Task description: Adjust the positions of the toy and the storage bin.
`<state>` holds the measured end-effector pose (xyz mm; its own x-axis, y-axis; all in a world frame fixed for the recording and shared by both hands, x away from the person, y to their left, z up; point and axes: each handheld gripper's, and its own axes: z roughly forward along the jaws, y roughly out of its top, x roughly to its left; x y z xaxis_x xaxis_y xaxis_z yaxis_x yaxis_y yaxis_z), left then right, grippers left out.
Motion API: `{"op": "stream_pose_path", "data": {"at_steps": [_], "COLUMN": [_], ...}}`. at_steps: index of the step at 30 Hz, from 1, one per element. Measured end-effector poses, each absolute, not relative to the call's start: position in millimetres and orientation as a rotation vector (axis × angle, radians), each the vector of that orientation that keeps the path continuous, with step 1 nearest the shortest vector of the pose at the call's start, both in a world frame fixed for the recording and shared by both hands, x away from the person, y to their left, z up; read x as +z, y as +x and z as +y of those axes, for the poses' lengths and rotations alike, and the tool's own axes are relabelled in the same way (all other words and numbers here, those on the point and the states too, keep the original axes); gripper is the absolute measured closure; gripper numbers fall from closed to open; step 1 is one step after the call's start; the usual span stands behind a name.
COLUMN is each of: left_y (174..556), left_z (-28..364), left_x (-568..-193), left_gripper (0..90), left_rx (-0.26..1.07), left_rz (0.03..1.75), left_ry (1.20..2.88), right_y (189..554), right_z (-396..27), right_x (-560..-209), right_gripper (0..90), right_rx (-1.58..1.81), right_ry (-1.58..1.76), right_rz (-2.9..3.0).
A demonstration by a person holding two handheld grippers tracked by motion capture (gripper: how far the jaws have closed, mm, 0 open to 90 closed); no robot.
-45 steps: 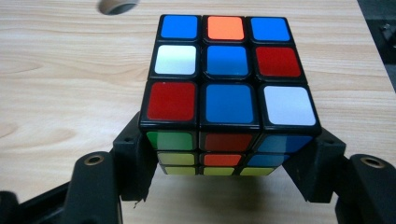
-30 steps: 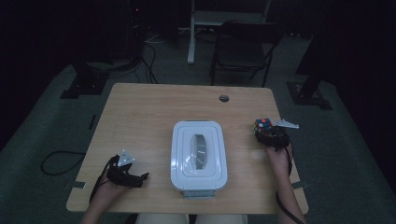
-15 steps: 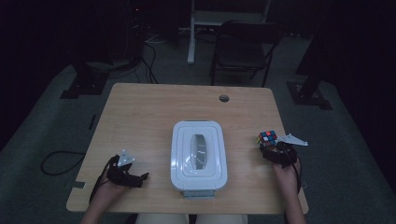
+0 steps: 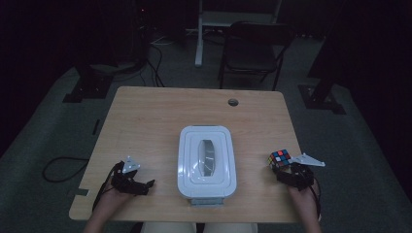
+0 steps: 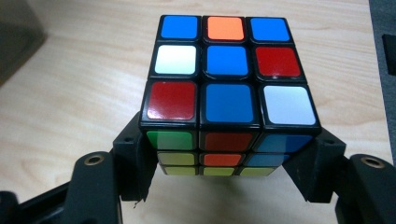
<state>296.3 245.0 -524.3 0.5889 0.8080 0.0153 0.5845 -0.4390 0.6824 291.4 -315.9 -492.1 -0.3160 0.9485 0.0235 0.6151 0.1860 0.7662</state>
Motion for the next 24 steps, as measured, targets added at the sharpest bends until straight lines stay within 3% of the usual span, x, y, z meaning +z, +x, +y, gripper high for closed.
{"op": "stream_pose_path", "data": {"at_steps": [15, 24], "left_y": [296.3, 296.4], "left_z": [245.0, 245.1], "left_x": [-524.3, -524.3], "left_gripper": [0.9, 0.8], "left_rx": [0.453, 0.453], "left_rz": [1.099, 1.097], "left_ry": [2.179, 2.18], "right_y": [263.6, 264.6], "right_z": [-328.1, -332.1], "right_x": [-506.7, -514.4], "right_gripper": [33.9, 33.7], "right_rx": [0.917, 0.933], "right_ry": [1.484, 1.496], "right_rz": [2.039, 2.038]}}
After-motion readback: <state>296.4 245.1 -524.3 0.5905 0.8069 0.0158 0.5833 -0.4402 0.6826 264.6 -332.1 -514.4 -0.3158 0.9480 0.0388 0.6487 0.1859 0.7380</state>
